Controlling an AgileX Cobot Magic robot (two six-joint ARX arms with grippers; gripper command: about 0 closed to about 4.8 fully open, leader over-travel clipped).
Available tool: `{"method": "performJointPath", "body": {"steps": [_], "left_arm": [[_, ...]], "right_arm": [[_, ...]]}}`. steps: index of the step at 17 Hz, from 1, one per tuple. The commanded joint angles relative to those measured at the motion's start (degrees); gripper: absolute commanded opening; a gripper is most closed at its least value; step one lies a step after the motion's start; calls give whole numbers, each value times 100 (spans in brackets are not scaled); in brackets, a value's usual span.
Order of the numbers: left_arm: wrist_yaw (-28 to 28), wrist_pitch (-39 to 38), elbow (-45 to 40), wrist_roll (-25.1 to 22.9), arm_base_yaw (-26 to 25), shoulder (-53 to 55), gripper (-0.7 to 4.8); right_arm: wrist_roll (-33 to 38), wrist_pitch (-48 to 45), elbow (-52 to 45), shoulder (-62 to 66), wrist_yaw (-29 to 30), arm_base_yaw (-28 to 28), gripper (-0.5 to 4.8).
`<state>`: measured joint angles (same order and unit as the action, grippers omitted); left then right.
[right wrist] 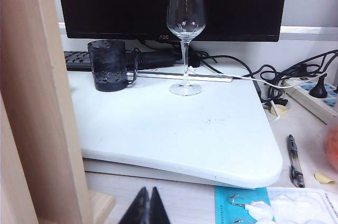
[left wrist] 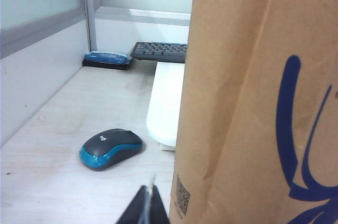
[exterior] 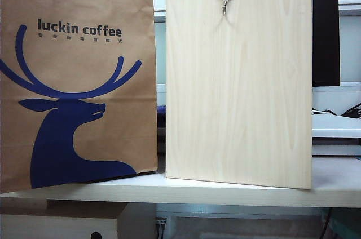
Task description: Pick up the paper bag and hang it on the hook.
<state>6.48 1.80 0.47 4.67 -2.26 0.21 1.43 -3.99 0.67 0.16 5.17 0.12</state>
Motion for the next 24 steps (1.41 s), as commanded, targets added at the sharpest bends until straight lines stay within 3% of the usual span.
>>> {"method": "performJointPath", "body": {"steps": [1, 8, 9, 11, 13, 16, 18, 21, 23, 24], "left_arm": [[11, 44, 7, 4, 4, 0, -5], [-22, 46, 7, -11, 4, 0, -5], [-20, 48, 7, -11, 4, 0, -5], [-20, 50, 9, -9, 4, 0, -5], [39, 52, 9, 63, 7, 0, -5], [713, 61, 9, 916, 7, 0, -5], [1930, 90, 9, 1255, 7, 0, -5], [3228, 181, 20, 1888, 7, 0, -6], [3486, 610, 138, 3012, 13, 0, -6], [3467, 798, 271, 3191, 11, 0, -6]], "right_arm": [[-15, -90, -39, -2, -17, 9, 0], [9, -96, -39, -2, 216, 33, 0], [11, -105, -39, -2, 623, 42, -1], [11, -142, -39, -2, 2017, 42, -1], [31, -142, -39, -2, 2769, 42, 0], [153, -142, -39, -2, 3414, 42, 0], [186, -144, -39, -2, 3598, 42, 0], [317, -140, -39, 0, 3720, 42, 0], [315, -142, -39, 0, 3716, 42, 0], [315, -142, -39, -2, 3716, 44, 0]]}}
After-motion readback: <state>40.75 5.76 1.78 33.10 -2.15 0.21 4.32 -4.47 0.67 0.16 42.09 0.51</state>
